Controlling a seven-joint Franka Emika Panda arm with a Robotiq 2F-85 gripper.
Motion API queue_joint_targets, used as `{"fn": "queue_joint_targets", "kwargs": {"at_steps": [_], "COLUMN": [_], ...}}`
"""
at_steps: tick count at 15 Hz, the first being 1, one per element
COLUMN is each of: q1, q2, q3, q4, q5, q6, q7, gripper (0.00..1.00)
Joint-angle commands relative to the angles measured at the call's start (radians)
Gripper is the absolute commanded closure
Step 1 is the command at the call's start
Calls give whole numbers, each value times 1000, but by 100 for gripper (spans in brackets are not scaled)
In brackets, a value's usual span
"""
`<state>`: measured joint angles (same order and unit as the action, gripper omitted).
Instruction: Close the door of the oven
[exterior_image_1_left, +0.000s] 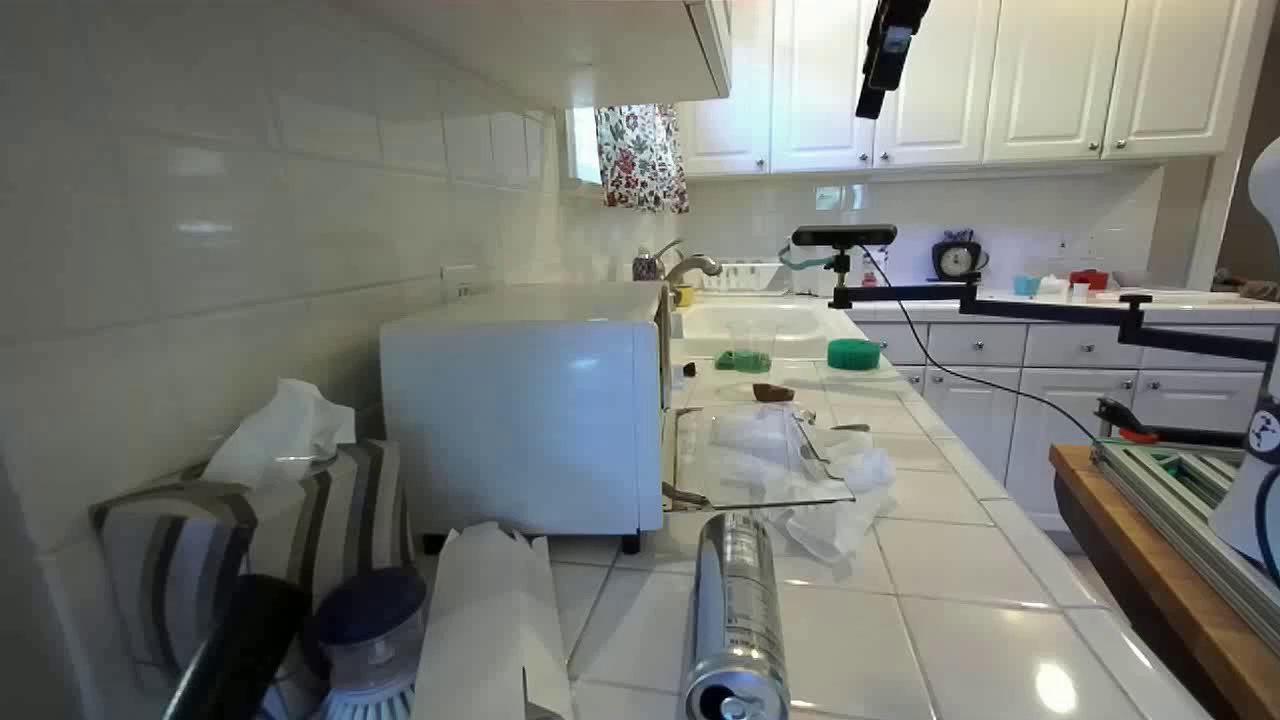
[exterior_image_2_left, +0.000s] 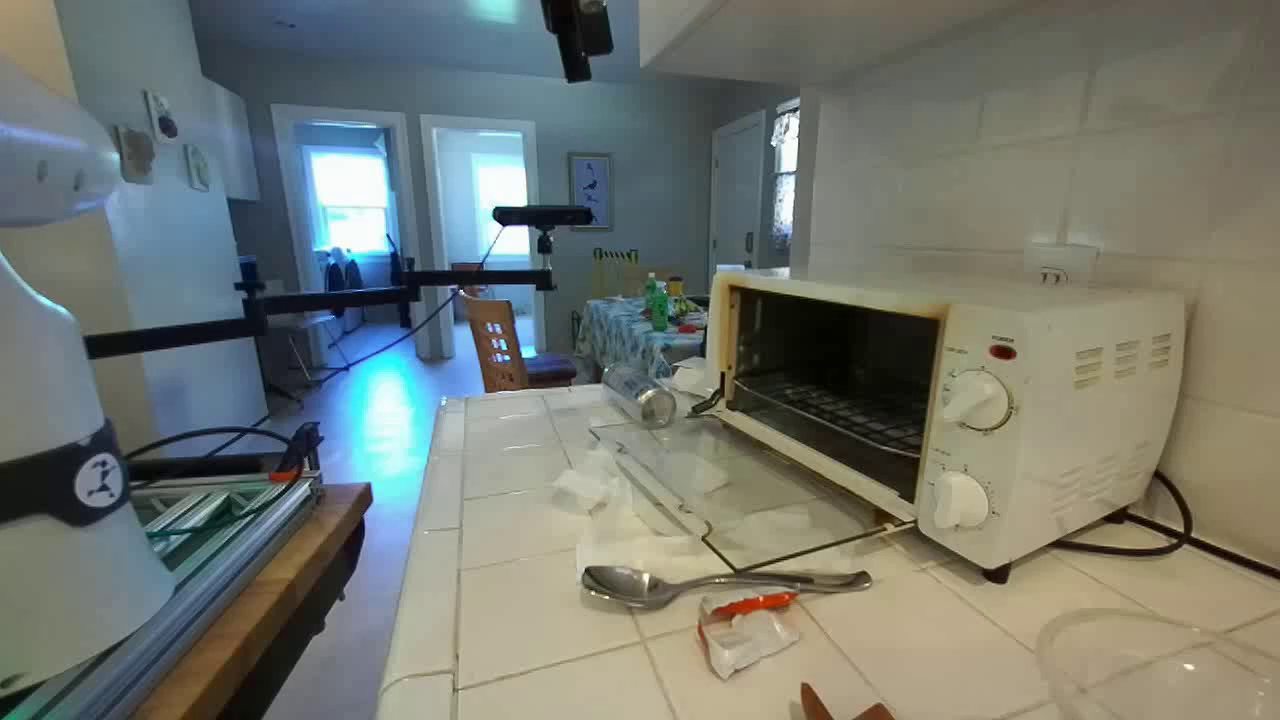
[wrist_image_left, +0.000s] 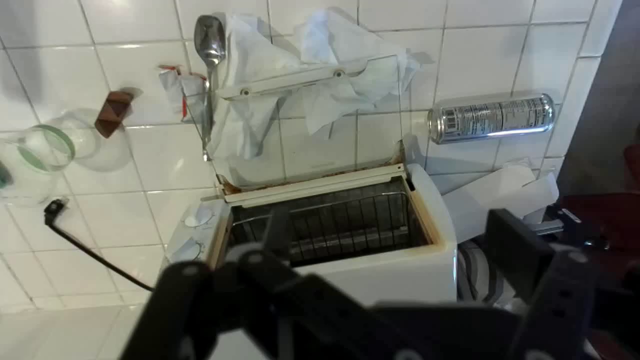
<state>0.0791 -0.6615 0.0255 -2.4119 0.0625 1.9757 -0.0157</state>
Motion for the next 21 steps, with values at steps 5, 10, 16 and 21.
{"fn": "queue_joint_targets", "kwargs": {"at_steps": [5,10,16,21], "q1": [-5,-11,-73,-120], "q2": [1,-2,-29,-7], "q3": [4,-49,-149,-183], "q4": [2,-24,-172,-296], "q5": [3,80,194,284], "q6": [-2,41,57,204], "q7": [-2,3,-3,0], "gripper": [0,0,0,0]}}
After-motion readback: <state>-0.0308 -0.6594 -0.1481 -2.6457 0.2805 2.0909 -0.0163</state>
